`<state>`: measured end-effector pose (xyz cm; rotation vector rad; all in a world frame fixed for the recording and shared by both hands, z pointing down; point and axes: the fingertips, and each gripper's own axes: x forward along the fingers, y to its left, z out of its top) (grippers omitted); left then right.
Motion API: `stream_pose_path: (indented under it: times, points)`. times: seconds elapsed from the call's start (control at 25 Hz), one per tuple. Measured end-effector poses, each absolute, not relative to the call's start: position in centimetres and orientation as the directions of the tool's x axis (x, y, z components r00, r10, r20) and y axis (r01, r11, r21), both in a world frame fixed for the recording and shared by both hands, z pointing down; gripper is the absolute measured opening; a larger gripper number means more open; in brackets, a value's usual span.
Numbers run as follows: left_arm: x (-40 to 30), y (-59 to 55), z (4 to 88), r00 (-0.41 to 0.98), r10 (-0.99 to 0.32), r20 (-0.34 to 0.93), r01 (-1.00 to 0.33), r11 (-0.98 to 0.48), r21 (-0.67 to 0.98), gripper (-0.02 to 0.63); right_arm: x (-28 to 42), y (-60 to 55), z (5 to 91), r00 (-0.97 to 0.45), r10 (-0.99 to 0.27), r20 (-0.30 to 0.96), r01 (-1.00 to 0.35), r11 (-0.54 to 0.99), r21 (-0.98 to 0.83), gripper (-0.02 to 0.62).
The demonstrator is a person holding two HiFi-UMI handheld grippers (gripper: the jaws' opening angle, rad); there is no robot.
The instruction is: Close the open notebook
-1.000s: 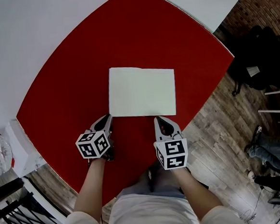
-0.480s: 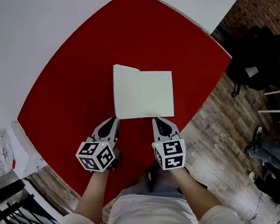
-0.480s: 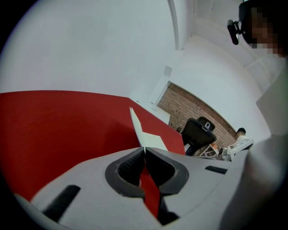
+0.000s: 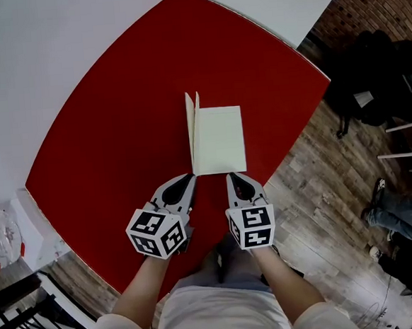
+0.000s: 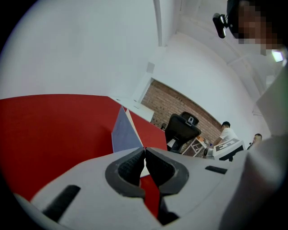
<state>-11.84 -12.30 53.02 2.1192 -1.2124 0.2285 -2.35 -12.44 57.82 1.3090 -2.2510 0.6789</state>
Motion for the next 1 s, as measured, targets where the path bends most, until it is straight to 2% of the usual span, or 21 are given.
stream_pose_path:
  times: [0.48,1.0]
  points:
    - [-4.7,-13.0,54.5,0.614,-0.619,0.489,-0.789,-0.457,0.411,0.017,2.6,-12.2,58.4,-0.385,-0.696,0.606,-0.919,0.351,-0.181,-0.002]
    - [1.2,-13.5,59.0,0.546,-0.573,0.611,-0.816,-0.53,0.231,0.017,7.9,-11.4,59.2,-0.324,-0.718,0.617,-0.945,0.271,-0.181,-0.002]
